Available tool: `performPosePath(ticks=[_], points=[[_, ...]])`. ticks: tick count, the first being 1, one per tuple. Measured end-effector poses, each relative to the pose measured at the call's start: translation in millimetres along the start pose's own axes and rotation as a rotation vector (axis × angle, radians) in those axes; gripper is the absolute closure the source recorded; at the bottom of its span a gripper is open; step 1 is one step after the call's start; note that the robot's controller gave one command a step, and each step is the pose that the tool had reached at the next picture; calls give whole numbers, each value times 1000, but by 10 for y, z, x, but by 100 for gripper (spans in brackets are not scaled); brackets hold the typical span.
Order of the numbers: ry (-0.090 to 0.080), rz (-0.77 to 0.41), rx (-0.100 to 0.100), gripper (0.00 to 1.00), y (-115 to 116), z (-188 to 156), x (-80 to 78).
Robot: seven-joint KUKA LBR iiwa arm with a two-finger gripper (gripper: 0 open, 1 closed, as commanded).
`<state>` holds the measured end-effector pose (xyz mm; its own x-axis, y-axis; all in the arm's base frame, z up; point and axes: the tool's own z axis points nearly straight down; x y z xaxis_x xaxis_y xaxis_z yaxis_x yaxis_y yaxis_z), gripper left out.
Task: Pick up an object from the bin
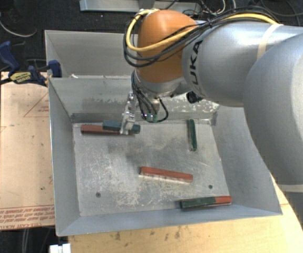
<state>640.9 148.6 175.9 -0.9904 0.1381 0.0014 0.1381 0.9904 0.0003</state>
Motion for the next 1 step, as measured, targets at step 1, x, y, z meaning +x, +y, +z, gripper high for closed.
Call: performPosePath(ticks=[1], points=[[-4, -30, -1, 100, 159, -542, -78]])
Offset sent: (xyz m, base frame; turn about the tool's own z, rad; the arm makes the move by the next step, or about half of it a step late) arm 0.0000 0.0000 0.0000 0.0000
